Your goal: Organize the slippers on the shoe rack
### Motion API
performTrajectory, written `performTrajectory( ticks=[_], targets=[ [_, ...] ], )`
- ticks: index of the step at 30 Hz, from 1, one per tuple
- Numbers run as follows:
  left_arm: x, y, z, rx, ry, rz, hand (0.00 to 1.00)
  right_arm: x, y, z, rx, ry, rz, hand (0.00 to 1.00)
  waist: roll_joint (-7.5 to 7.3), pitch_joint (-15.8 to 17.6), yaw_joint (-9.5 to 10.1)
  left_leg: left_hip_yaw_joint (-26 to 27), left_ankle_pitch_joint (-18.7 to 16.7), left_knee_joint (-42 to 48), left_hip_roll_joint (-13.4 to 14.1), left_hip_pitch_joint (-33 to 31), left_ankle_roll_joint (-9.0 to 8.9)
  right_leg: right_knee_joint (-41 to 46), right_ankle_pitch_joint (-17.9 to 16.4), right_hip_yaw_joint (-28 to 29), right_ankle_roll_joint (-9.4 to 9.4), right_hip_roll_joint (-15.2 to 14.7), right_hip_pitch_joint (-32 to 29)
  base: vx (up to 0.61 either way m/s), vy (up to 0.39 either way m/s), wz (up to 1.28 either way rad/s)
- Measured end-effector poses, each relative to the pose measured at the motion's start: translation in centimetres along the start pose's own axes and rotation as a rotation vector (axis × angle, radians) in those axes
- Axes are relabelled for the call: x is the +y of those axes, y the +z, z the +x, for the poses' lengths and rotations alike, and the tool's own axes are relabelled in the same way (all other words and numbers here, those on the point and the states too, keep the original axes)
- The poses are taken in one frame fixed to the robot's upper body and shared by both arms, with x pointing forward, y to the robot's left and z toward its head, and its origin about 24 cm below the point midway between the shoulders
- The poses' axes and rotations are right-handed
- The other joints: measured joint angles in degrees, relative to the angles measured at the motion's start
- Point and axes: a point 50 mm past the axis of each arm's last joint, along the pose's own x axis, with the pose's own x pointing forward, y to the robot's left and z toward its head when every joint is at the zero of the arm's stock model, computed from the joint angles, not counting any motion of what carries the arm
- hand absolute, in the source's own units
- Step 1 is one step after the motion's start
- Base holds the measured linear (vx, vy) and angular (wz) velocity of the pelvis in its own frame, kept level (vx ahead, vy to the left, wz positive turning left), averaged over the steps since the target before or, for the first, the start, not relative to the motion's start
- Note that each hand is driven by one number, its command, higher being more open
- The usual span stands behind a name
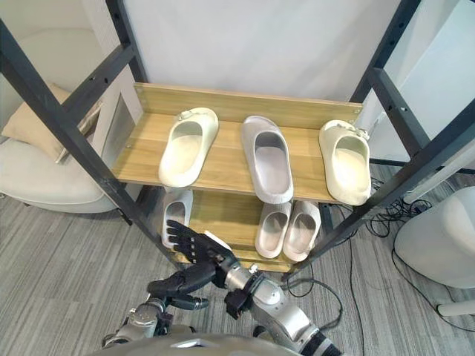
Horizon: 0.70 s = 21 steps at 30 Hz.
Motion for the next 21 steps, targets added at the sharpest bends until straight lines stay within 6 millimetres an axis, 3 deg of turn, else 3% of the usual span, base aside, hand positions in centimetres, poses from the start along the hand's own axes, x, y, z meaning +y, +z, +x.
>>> performTrajectory(
  ticks=[8,15,21],
  targets=[
    [-0.1,0.2,0.0,-0.007,0.012,0.025,1.0,2.8,4.5,1.2,-0.188,0.154,-0.044,1.0,0.01,-0.02,-0.05,-0.44,0.0,0.65,-0.15,-0.38,0.0,0.56,-0.26,-0.2,-0.19,-0.28,-0.19,-0.02,0.006,0.02],
    [-0.1,0.1,0.0,-0.007,0.015,0.039,1.0,2.6,9.5,0.1,-0.444,0.112,-0.092,1.0,-0.15,-0.17,-0.48,-1.31,0.02,1.03,-0.86,-0.47,0.03,2.27,-1.21,-0.73,0.13,-1.05,-0.53,-0.02,0.011,0.06],
    [-0.1,-0.1,-0.1,-0.003,0.015,0.038,1.0,2.1,12.1,-0.9,-0.583,0.059,-0.121,1.0,-0.16,-0.32,-1.12,-1.31,0.04,1.06,-1.02,-0.46,0.06,2.29,-1.2,-0.71,0.14,-1.22,-0.53,0.0,0.0,0.0]
  ],
)
